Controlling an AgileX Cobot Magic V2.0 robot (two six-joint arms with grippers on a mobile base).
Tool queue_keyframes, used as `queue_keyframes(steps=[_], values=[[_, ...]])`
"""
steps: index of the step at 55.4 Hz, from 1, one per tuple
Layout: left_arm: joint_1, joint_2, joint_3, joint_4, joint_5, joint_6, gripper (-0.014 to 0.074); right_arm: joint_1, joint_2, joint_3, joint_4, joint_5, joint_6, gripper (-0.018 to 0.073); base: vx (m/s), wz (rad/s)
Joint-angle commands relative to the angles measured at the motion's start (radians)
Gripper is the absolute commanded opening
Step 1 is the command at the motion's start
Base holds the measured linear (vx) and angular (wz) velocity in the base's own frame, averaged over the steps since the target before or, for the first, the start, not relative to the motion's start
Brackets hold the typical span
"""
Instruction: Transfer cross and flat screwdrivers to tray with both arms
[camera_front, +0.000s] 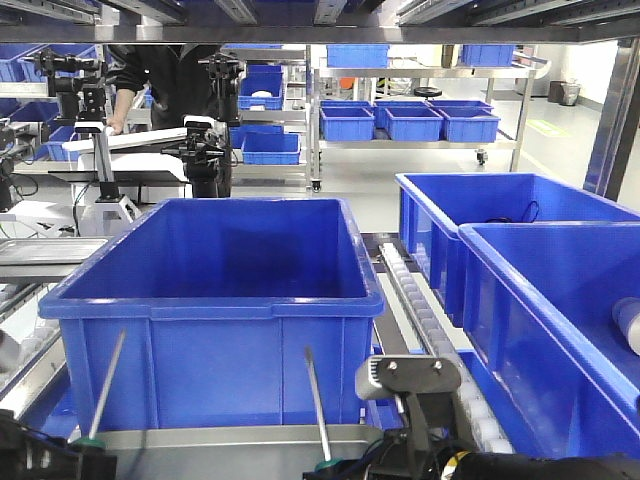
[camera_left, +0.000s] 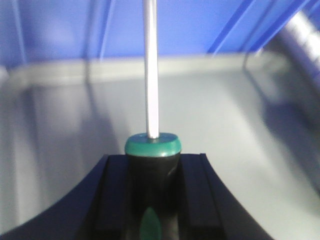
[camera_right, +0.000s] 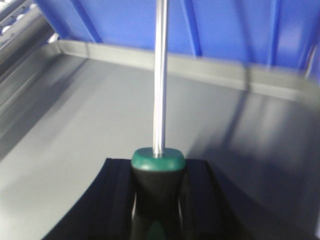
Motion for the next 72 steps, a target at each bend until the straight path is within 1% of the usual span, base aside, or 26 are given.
queue_keyframes(steps=[1, 4, 11, 14, 17, 22, 27, 33, 44, 48, 59, 72], values=[[-0.005, 0.007, -0.031, -0.037, -0.031, 0.0, 0.0136, 0.001, -0.026, -0.032, 0.03, -0.026, -0.005, 0.0323, 0.0, 0.0], [-0.005, 0.016, -0.031, -0.037, -0.02, 0.0, 0.0184, 0.001, -0.026, -0.032, 0.03, -0.014, -0.005, 0.0399, 0.0, 0.0], [-0.005, 0.021, -0.031, -0.037, 0.002, 0.0, 0.0359, 0.001, -0.026, -0.032, 0.03, -0.017, -0.005, 0.054, 0.0, 0.0], [-0.005, 0.02, -0.031, -0.037, 0.003, 0.0, 0.0434, 0.001, -0.029, -0.032, 0.03, -0.03, -0.005, 0.0571, 0.0, 0.0], [-0.005, 0.017, -0.031, -0.037, 0.001, 0.0, 0.0496, 0.0, -0.037, -0.032, 0.03, -0.039, -0.008, 0.0584, 0.0, 0.0], [-0.005, 0.005, -0.041, -0.029, -0.006, 0.016, 0.0559, -0.002, -0.074, -0.032, 0.023, -0.057, -0.02, 0.0583, 0.0, 0.0], [-0.005, -0.016, -0.063, -0.017, -0.008, 0.045, 0.0571, -0.002, -0.13, -0.032, 0.0, -0.076, -0.051, 0.0583, 0.0, 0.0], [-0.005, -0.063, -0.097, -0.003, -0.026, 0.046, 0.0568, -0.002, -0.206, -0.032, -0.019, -0.097, -0.073, 0.0583, 0.0, 0.0], [-0.005, -0.212, -0.143, 0.001, -0.117, 0.05, 0.0565, -0.002, -0.306, -0.032, -0.018, -0.206, -0.123, 0.0583, 0.0, 0.0], [-0.005, -0.261, -0.143, -0.002, -0.14, 0.05, 0.0565, -0.002, -0.328, -0.032, -0.017, -0.212, -0.123, 0.0583, 0.0, 0.0], [-0.005, -0.345, -0.143, -0.002, -0.133, 0.05, 0.0565, -0.002, -0.337, -0.032, -0.016, -0.206, -0.123, 0.0583, 0.0, 0.0], [-0.005, -0.361, -0.143, -0.002, -0.13, 0.05, 0.0565, -0.002, -0.337, -0.032, -0.016, -0.206, -0.123, 0.0583, 0.0, 0.0]])
